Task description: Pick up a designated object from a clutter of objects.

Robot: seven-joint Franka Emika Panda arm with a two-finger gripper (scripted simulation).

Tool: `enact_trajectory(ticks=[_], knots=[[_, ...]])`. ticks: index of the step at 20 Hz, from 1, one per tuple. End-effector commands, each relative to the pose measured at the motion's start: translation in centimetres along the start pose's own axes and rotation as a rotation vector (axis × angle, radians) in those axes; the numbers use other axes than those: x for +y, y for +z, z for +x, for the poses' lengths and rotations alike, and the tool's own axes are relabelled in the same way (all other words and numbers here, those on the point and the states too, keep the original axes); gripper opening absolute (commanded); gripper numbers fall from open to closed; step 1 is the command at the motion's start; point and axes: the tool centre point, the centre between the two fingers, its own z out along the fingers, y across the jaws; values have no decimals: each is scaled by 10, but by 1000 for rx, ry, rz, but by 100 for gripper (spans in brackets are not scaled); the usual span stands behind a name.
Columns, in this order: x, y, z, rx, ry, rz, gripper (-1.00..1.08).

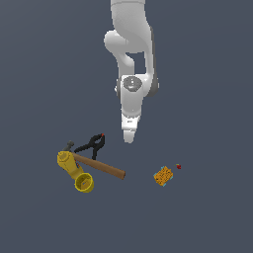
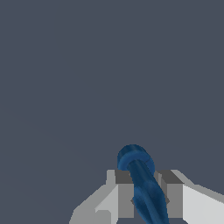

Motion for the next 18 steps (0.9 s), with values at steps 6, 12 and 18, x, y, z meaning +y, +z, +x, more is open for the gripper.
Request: enact_trajectory(ticks=[6,12,18], knots=[[3,-45,11,1,-1,0,-100],[6,-97,24,3,-3,0,-100],[10,-150,38,4,-3,1,-100]])
